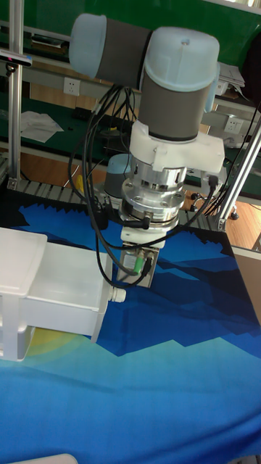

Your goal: Grasp the handle and close the drawer

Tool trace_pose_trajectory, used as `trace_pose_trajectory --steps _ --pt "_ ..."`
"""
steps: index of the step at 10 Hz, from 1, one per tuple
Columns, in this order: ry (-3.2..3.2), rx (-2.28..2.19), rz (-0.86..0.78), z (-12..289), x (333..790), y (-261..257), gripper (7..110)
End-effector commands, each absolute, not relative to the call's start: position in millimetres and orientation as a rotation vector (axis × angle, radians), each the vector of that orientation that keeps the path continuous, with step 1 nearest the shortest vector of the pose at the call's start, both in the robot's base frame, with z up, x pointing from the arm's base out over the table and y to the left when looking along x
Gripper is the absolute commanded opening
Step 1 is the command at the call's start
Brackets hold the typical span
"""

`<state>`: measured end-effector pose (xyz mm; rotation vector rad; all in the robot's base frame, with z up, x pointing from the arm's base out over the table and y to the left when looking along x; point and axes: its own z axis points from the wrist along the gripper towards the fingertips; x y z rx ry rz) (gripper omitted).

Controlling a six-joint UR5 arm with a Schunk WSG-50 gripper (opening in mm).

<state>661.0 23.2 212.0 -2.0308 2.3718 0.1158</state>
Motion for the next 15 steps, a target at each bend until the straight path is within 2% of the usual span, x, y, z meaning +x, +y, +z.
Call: trace_pose_trajectory --steps 1,2,4,5,6,8,9,10,15 --pt "2.397 -2.057 0.081 206 656 18 7" --pt "2.435 -2.073 0.084 205 647 12 7" --pt "2.323 -2.037 0.088 200 664 29 7" --pt "2.305 -2.017 0.165 200 659 45 7" --pt "2.343 -2.112 0.247 197 632 41 7" --pt "2.361 -2.317 0.114 198 619 1 7" --pt "2.349 -2.343 0.124 197 615 -1 7" --pt "2.337 -2.356 0.137 194 612 -4 22" --pt "2.258 -2.350 0.107 185 622 6 22"
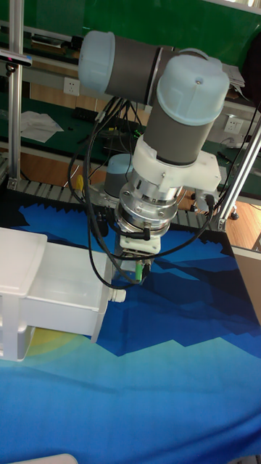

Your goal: Grasp the handle and close the drawer

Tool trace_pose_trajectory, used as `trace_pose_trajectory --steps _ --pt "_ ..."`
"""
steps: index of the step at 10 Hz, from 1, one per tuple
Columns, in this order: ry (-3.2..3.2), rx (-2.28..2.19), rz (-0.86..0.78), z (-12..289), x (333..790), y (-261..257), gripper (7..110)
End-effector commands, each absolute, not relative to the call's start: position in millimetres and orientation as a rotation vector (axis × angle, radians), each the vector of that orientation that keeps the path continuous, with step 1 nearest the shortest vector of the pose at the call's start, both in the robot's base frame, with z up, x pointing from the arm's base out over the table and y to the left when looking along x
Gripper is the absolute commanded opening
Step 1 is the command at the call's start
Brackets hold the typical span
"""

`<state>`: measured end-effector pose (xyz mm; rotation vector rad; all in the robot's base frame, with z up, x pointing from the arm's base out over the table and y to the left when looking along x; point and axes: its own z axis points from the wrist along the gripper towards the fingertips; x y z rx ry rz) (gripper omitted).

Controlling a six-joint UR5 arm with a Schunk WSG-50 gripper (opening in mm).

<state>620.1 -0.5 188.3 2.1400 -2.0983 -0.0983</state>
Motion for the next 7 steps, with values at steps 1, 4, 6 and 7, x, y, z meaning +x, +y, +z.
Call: trace_pose_trajectory --steps 1,4,6,7 --pt "-2.136 2.185 -0.141 184 623 21 22" --pt "-2.280 2.218 -0.216 185 637 59 44" --pt "-2.223 2.075 -0.229 189 610 36 22" --pt "-2.221 2.055 -0.224 188 607 34 22"
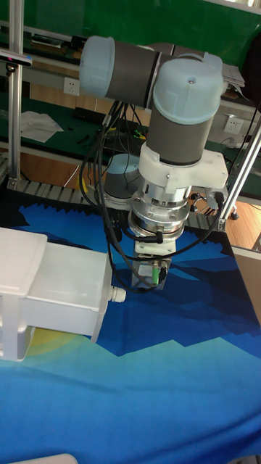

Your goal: Grasp the handle and close the drawer

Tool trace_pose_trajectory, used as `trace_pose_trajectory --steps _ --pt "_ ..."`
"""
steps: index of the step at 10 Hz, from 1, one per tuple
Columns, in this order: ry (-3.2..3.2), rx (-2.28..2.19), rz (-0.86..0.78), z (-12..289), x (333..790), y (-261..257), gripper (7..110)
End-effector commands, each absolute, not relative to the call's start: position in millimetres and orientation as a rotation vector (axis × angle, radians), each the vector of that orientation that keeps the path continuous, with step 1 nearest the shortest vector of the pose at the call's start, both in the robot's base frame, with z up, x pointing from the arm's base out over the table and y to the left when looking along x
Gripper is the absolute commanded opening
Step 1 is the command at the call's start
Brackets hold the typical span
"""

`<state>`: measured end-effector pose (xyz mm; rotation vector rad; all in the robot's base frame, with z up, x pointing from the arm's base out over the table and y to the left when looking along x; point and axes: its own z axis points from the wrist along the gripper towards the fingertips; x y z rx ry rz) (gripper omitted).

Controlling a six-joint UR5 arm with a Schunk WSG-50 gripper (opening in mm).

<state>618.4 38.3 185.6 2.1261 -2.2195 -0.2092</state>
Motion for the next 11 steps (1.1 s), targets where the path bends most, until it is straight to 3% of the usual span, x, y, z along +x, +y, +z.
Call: trace_pose_trajectory --steps 1,4,5,8,9,11 --pt "-2.215 2.047 -0.204 188 607 30 22" --pt "-2.112 2.107 -0.192 185 603 21 22" --pt "-2.098 2.100 -0.185 186 601 16 44" --pt "-2.128 2.074 -0.200 194 605 11 44" --pt "-2.137 2.085 -0.167 196 613 5 66" --pt "-2.231 2.124 -0.012 200 650 -6 66"
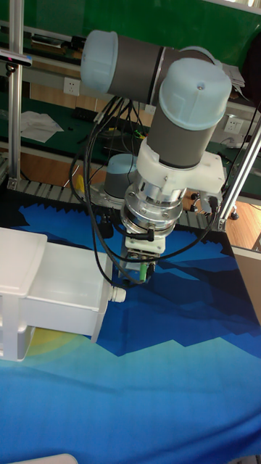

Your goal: Grasp the handle and close the drawer

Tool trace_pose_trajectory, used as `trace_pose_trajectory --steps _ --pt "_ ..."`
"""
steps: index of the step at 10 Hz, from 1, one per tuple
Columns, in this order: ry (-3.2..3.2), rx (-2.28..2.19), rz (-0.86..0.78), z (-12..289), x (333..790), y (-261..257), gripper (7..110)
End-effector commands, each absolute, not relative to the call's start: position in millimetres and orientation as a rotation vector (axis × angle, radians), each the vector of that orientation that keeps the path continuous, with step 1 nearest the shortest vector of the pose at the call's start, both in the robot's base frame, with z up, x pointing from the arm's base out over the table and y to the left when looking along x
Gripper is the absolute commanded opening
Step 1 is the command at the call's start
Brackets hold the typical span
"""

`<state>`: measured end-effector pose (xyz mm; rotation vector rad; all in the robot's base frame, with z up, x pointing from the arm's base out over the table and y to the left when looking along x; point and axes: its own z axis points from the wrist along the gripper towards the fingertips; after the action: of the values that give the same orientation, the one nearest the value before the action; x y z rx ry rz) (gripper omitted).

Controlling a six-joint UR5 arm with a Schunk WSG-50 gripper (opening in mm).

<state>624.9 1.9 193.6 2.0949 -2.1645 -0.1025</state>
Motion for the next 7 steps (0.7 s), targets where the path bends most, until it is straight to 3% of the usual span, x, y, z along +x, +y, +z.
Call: trace_pose_trajectory --steps 1,4,7 --pt "-2.210 2.127 0.051 199 657 -12 66" --pt "-2.146 2.204 0.082 192 661 -10 66" --pt "-2.190 2.215 0.009 181 654 16 66"
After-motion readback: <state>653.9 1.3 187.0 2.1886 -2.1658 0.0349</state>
